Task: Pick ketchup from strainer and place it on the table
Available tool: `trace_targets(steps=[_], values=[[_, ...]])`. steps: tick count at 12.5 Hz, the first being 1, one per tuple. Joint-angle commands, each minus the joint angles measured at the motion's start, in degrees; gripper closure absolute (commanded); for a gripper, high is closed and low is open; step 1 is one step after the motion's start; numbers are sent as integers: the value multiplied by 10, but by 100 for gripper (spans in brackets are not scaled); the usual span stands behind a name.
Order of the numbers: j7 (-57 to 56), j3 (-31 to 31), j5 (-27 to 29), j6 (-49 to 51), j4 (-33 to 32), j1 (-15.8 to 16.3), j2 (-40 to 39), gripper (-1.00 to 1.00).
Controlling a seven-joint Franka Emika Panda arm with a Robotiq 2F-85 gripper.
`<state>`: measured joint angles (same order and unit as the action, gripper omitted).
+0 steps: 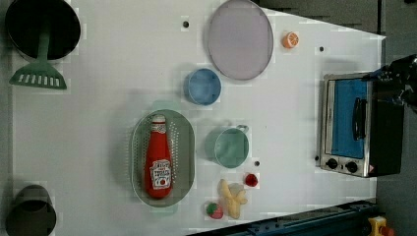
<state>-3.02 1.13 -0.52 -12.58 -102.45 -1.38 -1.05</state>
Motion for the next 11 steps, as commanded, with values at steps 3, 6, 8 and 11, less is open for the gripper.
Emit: trace_targets(steps=[3, 6, 8, 11], values=[[-15, 25, 27, 68, -63, -46, 135, -100], [-15, 72, 27, 65, -63, -23, 128, -100], [-15, 117, 27, 62, -63, -8, 118, -100], [-15, 197, 27, 11, -64, 8, 93, -100]])
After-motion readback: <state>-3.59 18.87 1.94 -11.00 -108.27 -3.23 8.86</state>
